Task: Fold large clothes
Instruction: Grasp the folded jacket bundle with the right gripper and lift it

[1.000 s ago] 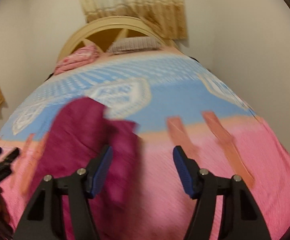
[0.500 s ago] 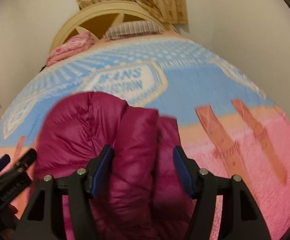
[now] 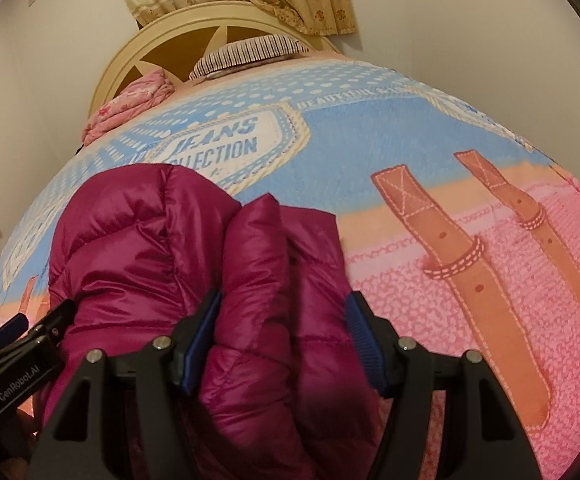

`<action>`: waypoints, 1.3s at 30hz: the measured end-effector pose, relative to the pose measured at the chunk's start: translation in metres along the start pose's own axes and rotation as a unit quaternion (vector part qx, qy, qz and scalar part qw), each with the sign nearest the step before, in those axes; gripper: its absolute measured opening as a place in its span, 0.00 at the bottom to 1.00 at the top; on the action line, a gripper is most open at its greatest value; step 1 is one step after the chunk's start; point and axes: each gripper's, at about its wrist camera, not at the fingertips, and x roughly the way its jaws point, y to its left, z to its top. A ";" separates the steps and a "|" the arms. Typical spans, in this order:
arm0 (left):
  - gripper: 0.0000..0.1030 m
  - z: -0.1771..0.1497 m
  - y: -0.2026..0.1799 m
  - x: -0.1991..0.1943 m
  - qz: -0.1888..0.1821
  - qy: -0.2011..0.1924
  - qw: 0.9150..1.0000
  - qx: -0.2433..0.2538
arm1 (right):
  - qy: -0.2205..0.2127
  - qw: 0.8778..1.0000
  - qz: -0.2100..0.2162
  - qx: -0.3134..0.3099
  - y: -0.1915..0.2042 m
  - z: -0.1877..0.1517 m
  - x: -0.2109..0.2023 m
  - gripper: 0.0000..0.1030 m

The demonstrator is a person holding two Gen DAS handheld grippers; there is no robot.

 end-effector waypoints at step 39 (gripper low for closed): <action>0.99 -0.008 0.006 0.021 -0.027 0.026 0.999 -0.029 | 0.021 1.000 0.002 0.010 -0.007 -0.006 0.021 0.70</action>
